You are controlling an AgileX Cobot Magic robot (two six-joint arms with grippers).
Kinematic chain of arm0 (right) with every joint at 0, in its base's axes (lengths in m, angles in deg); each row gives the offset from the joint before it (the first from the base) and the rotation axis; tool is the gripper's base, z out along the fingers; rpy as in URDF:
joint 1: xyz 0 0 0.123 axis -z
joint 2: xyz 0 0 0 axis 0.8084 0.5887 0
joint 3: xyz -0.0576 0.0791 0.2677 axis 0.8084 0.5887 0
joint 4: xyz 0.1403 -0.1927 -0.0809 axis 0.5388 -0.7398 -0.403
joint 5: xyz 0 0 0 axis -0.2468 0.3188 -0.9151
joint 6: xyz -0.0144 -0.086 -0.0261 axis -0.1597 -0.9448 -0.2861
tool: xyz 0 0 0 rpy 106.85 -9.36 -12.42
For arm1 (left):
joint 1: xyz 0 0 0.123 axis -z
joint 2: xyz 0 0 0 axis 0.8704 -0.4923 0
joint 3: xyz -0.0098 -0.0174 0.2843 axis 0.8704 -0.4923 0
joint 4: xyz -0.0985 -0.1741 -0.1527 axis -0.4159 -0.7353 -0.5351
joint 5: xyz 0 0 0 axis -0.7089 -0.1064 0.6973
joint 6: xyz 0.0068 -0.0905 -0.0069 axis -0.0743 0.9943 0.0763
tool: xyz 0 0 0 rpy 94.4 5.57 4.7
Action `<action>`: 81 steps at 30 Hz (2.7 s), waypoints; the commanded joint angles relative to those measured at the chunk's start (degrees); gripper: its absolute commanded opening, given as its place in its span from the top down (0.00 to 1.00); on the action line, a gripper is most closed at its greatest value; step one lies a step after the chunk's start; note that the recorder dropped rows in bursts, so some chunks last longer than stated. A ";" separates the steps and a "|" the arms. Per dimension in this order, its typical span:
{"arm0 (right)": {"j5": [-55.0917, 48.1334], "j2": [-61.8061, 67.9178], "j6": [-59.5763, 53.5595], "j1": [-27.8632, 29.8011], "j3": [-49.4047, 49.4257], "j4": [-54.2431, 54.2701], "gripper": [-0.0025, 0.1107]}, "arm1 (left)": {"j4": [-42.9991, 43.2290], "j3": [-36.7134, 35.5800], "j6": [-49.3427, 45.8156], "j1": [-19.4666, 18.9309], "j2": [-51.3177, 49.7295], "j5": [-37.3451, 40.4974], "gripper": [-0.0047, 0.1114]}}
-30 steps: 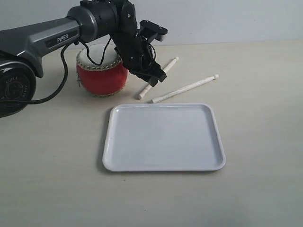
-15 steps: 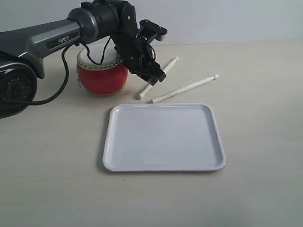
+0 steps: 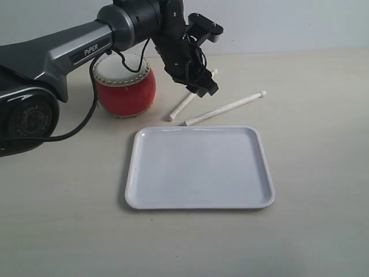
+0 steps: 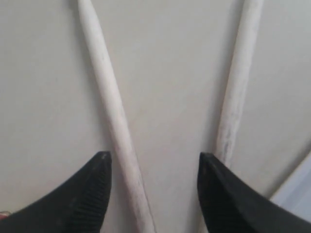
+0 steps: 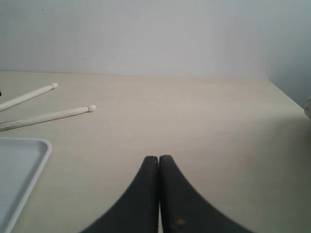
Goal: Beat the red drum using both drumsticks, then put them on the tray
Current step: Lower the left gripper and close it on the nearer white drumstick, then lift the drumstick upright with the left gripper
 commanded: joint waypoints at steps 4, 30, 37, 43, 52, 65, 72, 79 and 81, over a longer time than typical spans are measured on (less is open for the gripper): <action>0.95 -0.35 -0.04 0.10 -0.01 -0.05 0.98 | 0.93 0.27 0.66 0.04 -1.51 -1.24 0.50; 0.95 -0.35 -0.04 0.10 -0.01 -0.05 0.98 | 6.19 0.27 4.79 -1.31 -4.62 -0.02 0.50; 0.95 -0.35 -0.04 0.12 -0.01 -0.16 0.98 | 6.19 0.27 4.79 -1.21 -4.76 0.90 0.51; 0.95 -0.35 -0.04 0.12 -0.01 -0.16 0.98 | 6.19 0.27 4.79 -1.21 -5.57 2.15 0.51; 0.95 -0.35 -0.04 0.12 -0.01 -0.16 0.98 | 4.89 0.27 4.79 -1.21 -5.57 3.87 0.89; 0.95 -0.35 -0.04 0.12 -0.01 -0.16 0.98 | 4.67 0.27 6.05 -1.21 -1.01 3.11 0.96; 0.95 -0.35 -0.04 0.12 -0.01 -0.16 0.98 | 1.45 0.27 6.33 -1.21 5.19 5.74 0.96; 0.95 -0.35 -0.04 0.12 -0.01 -0.16 0.98 | -18.03 -18.01 -6.83 -1.21 13.78 -3.99 0.96; 0.95 -0.35 -0.04 0.12 -0.01 -0.16 0.98 | -21.37 -25.04 -9.97 -1.21 16.93 -10.04 0.96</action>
